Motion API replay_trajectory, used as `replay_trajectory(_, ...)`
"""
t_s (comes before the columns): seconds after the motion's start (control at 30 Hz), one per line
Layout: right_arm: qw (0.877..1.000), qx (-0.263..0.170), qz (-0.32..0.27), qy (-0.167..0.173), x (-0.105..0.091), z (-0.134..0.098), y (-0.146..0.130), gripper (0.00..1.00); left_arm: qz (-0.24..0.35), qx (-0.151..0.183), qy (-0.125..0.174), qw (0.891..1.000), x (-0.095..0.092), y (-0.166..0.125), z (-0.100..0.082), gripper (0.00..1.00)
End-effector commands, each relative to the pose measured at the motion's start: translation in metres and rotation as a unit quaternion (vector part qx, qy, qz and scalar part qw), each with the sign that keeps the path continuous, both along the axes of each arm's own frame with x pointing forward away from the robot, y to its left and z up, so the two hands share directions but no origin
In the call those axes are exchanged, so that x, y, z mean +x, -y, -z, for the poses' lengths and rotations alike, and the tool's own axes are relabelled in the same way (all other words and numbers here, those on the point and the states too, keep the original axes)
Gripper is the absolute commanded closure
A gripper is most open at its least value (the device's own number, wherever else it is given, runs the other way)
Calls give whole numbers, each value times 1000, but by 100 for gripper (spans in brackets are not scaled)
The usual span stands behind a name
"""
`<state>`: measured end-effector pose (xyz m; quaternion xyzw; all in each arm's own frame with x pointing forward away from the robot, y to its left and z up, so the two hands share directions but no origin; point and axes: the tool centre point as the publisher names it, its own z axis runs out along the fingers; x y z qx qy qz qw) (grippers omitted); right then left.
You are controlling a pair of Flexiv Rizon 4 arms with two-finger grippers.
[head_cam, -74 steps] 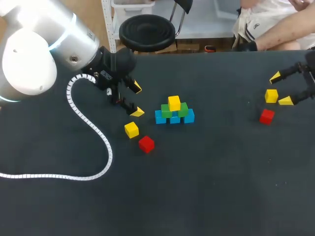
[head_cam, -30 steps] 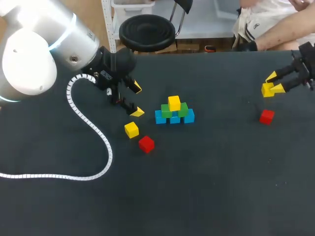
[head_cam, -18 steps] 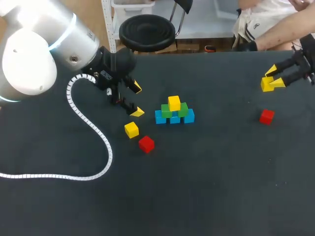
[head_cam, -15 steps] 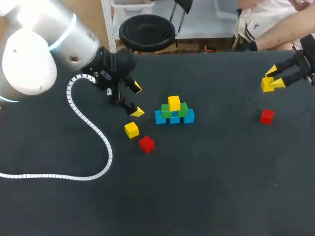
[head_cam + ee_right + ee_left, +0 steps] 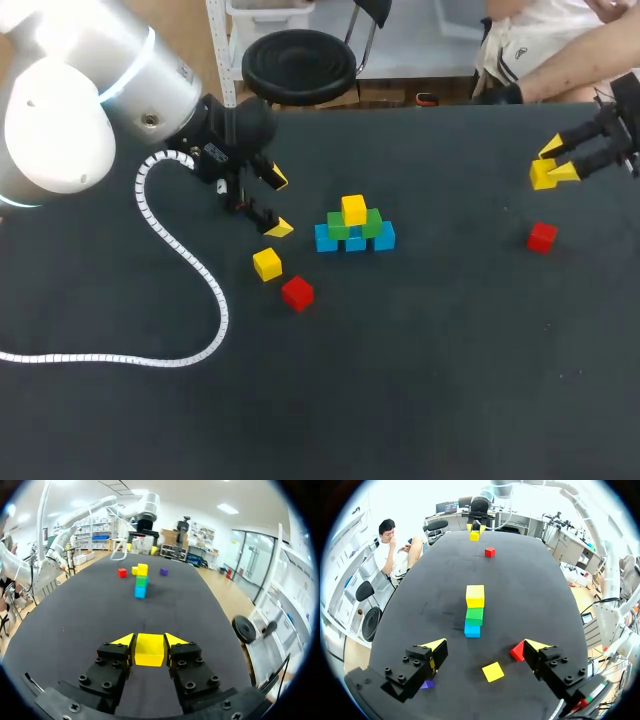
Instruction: Place the blue cubes, place green cubes on the blue cubes, place the yellow cubes on the green cubes, then place the red cubes on the yellow cubes, and place purple cube on the red cubes.
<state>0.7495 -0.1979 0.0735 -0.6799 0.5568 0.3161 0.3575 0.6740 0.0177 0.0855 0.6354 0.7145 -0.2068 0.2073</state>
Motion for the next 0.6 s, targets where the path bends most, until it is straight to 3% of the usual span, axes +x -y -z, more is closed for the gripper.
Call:
replay_trajectory(0.03, 999, 8, -34, 1, 28, 0, -43, 100, 1, -1, 1, 1000, 0, -1, 0, 0)
replay_trajectory(0.27, 998, 20, -59, 16, 44, -17, -88, 100, 1, -1, 1, 1000, 0, -1, 0, 0)
replay_trajectory(0.6, 997, 33, -65, 16, 38, -32, -123, 100, 1, -1, 1, 1000, 0, -1, 0, 0)
